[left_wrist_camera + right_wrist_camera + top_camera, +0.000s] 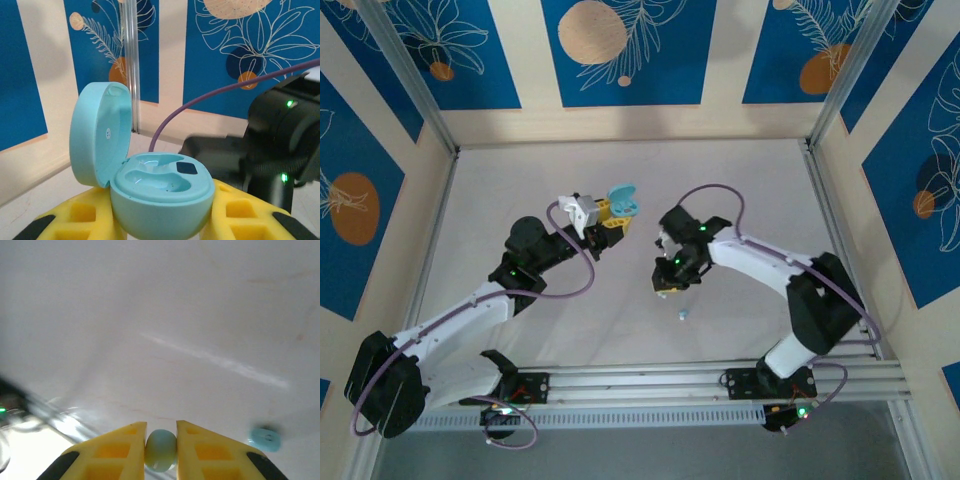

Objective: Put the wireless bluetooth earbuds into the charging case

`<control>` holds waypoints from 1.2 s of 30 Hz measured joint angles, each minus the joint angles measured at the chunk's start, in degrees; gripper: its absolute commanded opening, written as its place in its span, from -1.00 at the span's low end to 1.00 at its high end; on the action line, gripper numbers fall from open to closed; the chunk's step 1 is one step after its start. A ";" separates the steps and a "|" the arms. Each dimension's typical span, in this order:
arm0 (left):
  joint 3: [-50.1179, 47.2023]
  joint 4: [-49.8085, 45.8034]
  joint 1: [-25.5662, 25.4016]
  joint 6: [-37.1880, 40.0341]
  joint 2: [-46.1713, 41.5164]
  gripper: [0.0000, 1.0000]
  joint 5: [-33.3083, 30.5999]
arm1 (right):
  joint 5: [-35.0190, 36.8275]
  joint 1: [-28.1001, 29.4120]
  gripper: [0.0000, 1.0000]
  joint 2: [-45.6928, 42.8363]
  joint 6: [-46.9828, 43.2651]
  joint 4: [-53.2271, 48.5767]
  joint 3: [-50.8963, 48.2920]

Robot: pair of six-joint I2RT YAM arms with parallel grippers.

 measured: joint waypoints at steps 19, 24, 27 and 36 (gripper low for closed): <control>-0.96 0.00 0.00 -0.13 -0.44 -0.58 -1.49 | -47.63 -17.68 -0.59 -4.70 -1.53 13.44 -2.34; -1.51 1.29 0.00 0.98 0.24 -0.57 -1.44 | -47.80 -17.86 -0.59 -4.79 -0.61 13.55 -1.05; -2.89 3.76 0.00 1.70 1.75 -0.58 -1.42 | -45.94 -18.03 -0.59 -5.57 -0.07 12.85 -0.17; -4.87 8.22 -0.11 3.37 7.72 -0.60 -1.42 | -41.70 -18.78 -0.59 -12.96 2.49 11.28 3.34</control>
